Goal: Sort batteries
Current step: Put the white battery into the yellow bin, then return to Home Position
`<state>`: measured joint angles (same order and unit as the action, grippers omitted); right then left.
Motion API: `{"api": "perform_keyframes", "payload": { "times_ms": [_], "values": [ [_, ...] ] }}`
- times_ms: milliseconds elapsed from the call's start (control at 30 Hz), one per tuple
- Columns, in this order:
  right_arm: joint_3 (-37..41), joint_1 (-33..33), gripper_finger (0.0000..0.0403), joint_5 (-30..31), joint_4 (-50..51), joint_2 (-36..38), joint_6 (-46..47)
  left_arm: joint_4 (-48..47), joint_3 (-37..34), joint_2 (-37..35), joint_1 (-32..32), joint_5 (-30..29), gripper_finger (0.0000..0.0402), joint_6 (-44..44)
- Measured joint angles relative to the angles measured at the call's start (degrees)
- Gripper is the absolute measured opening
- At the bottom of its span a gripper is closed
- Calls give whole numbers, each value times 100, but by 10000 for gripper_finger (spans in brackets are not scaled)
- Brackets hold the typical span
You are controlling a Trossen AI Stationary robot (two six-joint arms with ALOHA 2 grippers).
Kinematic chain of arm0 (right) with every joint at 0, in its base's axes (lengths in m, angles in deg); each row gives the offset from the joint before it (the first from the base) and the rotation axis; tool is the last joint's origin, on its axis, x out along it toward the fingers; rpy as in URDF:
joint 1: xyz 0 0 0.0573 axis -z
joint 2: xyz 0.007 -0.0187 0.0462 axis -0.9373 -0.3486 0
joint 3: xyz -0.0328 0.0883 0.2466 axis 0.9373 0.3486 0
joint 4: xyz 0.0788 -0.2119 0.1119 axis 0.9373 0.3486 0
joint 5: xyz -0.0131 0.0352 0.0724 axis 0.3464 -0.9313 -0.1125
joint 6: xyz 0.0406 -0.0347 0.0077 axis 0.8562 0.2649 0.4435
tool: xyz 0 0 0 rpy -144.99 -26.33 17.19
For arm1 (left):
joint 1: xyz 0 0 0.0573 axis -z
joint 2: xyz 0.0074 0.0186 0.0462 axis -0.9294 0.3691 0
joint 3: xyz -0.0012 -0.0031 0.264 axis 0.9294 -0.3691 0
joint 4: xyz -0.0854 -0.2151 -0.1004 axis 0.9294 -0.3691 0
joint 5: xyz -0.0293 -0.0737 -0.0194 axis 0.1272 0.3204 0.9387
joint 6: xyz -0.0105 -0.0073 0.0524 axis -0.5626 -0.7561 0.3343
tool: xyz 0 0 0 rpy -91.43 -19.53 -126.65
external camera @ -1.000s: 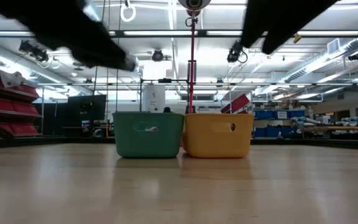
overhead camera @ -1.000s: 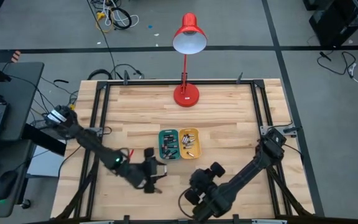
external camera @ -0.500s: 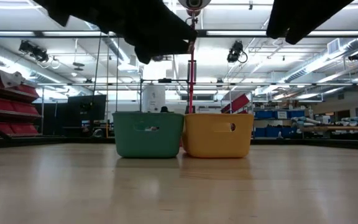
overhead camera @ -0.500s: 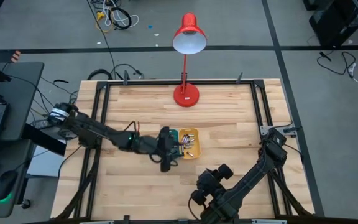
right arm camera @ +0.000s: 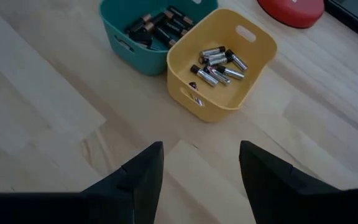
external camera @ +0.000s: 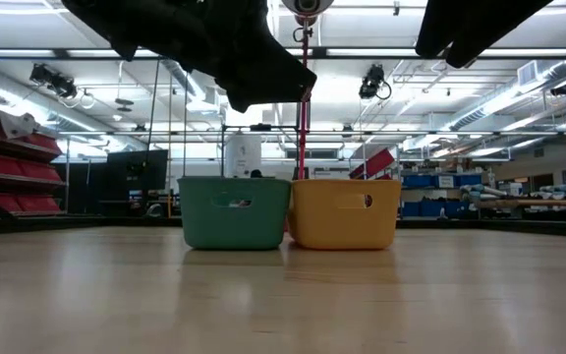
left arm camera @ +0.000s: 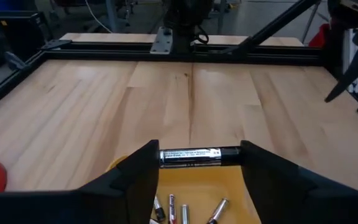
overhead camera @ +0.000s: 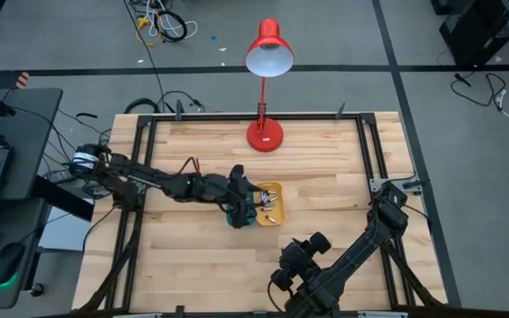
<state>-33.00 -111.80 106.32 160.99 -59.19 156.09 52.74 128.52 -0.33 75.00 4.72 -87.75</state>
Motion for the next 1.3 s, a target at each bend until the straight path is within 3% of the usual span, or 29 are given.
{"api": "perform_keyframes", "payload": {
  "times_ms": [267, 700, 1033, 1300],
  "values": [
    [0, 71, 197, -3, -2, 0, -66, 317, 13, 232, -290, 909, 252, 8],
    [4, 66, 197, 179, 2, 0, -523, 455, 9, 374, -270, 1172, 250, -45],
    [4, 347, 178, 1177, 2, -1, -1175, 201, 7, -123, 24, 1028, 250, -176],
    [4, 616, 111, 1882, 1, 551, -1668, -756, 4, -1145, 207, 539, 250, 151]
  ]
}}
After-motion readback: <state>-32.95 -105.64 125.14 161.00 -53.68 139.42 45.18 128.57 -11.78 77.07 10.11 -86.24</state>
